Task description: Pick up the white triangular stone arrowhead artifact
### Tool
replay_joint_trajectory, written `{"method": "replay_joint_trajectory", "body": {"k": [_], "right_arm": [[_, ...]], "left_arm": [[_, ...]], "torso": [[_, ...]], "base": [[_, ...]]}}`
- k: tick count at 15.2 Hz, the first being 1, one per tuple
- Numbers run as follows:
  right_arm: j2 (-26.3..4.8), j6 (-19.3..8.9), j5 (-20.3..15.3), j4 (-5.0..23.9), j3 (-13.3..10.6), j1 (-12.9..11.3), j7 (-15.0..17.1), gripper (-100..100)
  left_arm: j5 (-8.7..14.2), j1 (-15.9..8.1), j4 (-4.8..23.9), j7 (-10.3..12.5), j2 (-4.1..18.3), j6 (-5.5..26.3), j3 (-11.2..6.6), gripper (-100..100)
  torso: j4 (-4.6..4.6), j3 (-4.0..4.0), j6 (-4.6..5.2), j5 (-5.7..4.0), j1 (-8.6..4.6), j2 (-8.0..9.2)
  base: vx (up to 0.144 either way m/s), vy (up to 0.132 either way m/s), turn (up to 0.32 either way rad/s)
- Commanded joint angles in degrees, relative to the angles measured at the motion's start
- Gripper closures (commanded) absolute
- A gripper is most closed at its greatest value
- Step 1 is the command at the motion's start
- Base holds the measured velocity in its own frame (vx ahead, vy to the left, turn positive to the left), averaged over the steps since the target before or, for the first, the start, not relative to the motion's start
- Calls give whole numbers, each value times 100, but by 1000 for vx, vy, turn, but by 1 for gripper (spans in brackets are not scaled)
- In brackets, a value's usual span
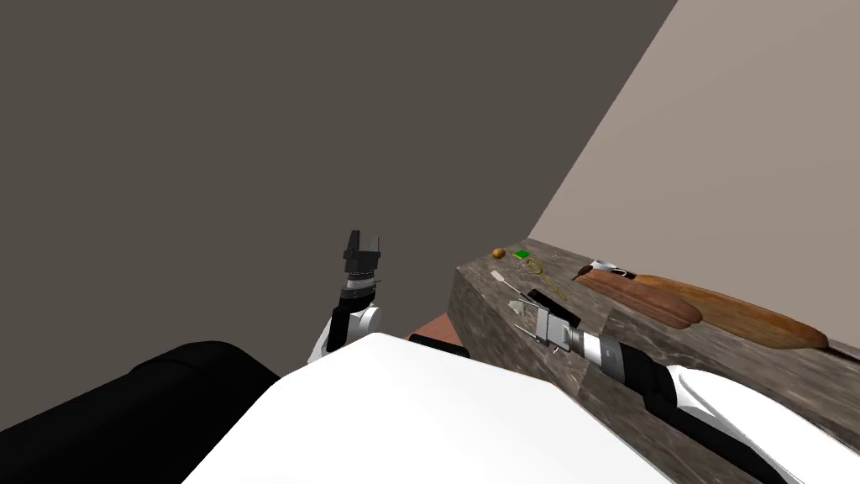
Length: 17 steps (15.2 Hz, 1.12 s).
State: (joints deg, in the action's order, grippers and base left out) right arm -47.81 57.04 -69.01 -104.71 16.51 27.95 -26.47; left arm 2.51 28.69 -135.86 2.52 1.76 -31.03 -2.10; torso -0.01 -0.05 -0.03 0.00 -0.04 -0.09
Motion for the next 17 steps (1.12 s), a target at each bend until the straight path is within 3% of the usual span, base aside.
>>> {"method": "replay_joint_trajectory", "body": {"k": [1,2,4,5,7,8,10,11,13,17], "right_arm": [[-57,68,-228,79,-1,-39,-52,-100],[-227,249,-388,221,69,-40,-193,-100],[-227,249,-579,221,69,-40,-193,-100],[-388,426,-740,361,134,-39,-331,-100],[-388,426,-924,361,134,-39,-331,-100],[-540,600,-1083,497,195,-36,-464,-100],[-540,600,-1260,497,195,-36,-464,-100],[-682,767,-1427,630,250,-31,-594,-100],[-682,767,-1588,630,250,-31,-594,-100],[-936,1085,-2194,884,343,-17,-837,-100]], "left_arm": [[0,0,0,0,0,0,0,0],[0,1,0,0,0,0,0,0],[0,0,0,0,0,0,0,0],[0,1,0,0,0,0,0,0],[0,0,0,0,0,0,0,0],[0,1,0,0,0,0,0,0],[0,0,0,0,0,0,0,0],[0,1,0,0,0,0,0,0],[0,0,0,0,0,0,0,0],[0,0,0,0,0,0,0,0]], "torso": [[0,0,0,0,0,0],[0,0,3,-1,-1,0],[-1,-1,-1,-1,1,-2],[0,-1,4,-1,0,-1],[-1,-1,0,0,2,-2],[-1,-1,3,-1,2,-1],[-1,-2,0,0,3,-4],[-1,-2,4,-1,3,-3],[-1,-3,0,0,5,-4],[-1,-4,-3,1,8,-7]], "base": [[2,-4,86],[3,5,239],[4,0,172],[5,7,167],[6,4,174],[7,10,241],[9,5,150],[8,10,192],[9,7,168],[14,16,234]]}}
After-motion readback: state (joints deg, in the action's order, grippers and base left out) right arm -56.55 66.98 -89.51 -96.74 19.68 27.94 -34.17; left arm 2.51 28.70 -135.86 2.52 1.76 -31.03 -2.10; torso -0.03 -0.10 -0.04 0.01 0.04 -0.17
